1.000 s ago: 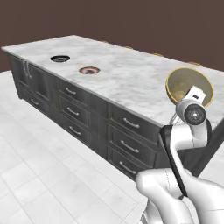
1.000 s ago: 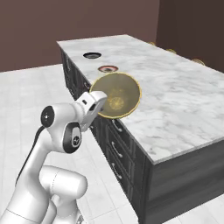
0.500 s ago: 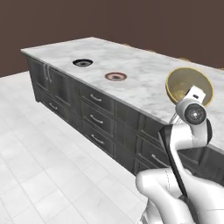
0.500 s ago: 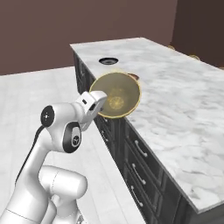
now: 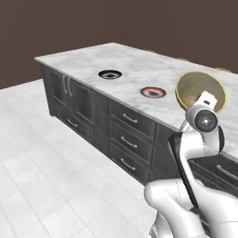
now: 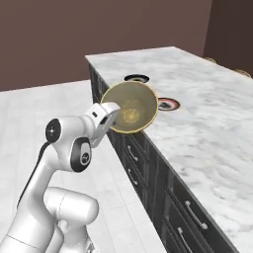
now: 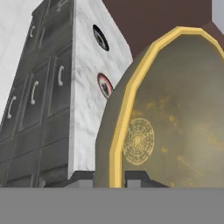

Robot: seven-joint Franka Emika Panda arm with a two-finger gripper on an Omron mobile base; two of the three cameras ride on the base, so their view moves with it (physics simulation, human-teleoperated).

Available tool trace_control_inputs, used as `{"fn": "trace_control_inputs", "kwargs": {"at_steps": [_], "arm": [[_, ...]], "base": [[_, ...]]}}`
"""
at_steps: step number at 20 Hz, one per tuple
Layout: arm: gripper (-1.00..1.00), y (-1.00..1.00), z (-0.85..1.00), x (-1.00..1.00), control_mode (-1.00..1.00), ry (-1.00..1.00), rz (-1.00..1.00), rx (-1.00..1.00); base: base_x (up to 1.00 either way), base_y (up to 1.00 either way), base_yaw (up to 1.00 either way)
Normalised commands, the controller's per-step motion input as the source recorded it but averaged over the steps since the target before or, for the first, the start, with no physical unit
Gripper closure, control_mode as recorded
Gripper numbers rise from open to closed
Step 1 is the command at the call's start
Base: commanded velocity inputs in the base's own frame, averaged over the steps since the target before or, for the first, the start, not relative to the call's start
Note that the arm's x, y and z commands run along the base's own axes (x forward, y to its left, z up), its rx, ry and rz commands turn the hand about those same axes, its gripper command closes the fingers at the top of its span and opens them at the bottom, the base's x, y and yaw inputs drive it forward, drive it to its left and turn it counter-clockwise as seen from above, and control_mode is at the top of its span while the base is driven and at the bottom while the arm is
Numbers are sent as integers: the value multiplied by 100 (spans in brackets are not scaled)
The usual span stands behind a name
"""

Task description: Move the bowls from the cabinet to the plates on the dining table.

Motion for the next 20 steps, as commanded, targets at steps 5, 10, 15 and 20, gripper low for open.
{"fn": "trace_control_inputs", "kwargs": {"at_steps": [5,10,15,20], "arm": [[100,0,0,0,100,0,0,0],[100,0,0,0,100,0,0,0],[100,0,0,0,100,0,0,0],[100,0,0,0,100,0,0,0]], "base": [[94,83,-19],[80,74,-34],[53,92,-43],[47,96,-45]]}}
